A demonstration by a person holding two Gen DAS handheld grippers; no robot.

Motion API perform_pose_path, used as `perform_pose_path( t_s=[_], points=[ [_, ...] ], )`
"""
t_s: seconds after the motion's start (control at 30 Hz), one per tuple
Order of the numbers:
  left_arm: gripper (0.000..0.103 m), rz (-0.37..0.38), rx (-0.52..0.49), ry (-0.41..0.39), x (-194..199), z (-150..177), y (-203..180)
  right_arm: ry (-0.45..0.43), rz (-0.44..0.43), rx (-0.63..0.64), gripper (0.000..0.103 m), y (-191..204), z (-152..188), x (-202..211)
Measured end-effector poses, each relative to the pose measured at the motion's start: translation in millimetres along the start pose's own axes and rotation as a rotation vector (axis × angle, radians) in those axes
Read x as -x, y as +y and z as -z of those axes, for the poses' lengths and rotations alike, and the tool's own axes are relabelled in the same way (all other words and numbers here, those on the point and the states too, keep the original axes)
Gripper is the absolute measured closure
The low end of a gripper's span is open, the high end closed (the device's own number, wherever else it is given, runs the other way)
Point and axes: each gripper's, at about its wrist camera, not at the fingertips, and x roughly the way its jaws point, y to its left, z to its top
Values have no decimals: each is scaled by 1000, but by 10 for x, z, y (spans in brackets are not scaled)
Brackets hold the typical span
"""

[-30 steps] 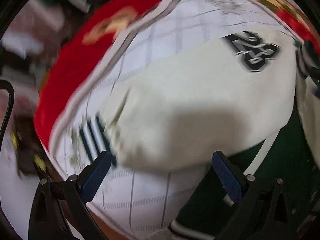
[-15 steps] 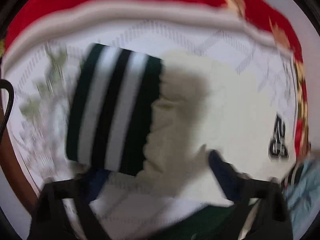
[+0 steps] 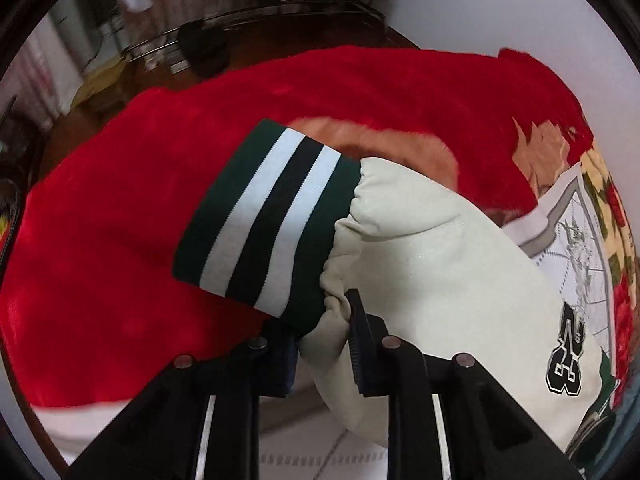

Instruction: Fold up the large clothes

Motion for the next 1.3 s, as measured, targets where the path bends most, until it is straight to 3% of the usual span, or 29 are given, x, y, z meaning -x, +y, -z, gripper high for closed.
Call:
perform_pose_path(
  t_s=[0.23, 0.27, 0.3, 0.37, 0.57, 0.7, 0.8, 0.9, 0.97, 1.1, 1.2, 1.3],
  points=[
    [78, -16, -125, 9, 640, 307, -176, -55, -4, -107, 26, -209, -97, 273],
    [69, -19, -158, 1, 737, 376, -214, -71, -2, -135, 26, -298, -111, 358],
    [49, -18, -201, -10, 857, 470, -280, -93, 7, -172, 26, -446, -129, 482],
    [19, -1, -292, -23, 1065, 647, -482, -133, 34, -257, 26, -802, -141, 733],
    [18, 67, -547, -24, 1381, 1096, -1544, -214, 92, -548, 26, -1990, 67, 1234],
    [18, 198, -722, 28, 1452, 1532, -2625, -253, -68, -810, 26, -2799, 238, 1207],
    [18, 309, -876, 57, 1556, 1977, -3481, -221, -171, -975, 28, -3189, 316, 877],
    [18, 424, -1033, 108, 1701, 2558, -4288, -197, -340, -1110, 59, -3381, 387, 566],
    [18, 502, -1160, 168, 1772, 3051, -4839, -223, -373, -1126, 72, -3418, 392, 540],
    [18, 553, -1417, 259, 1752, 3965, -5566, -250, -341, -1070, 74, -3454, 335, 645],
    [18, 533, -1581, 302, 1600, 4539, -5927, -235, -382, -1084, 74, -3533, 359, 598],
    [18, 492, -1664, 344, 1375, 4933, -6134, -222, -423, -1088, 74, -3601, 403, 512]
  ],
)
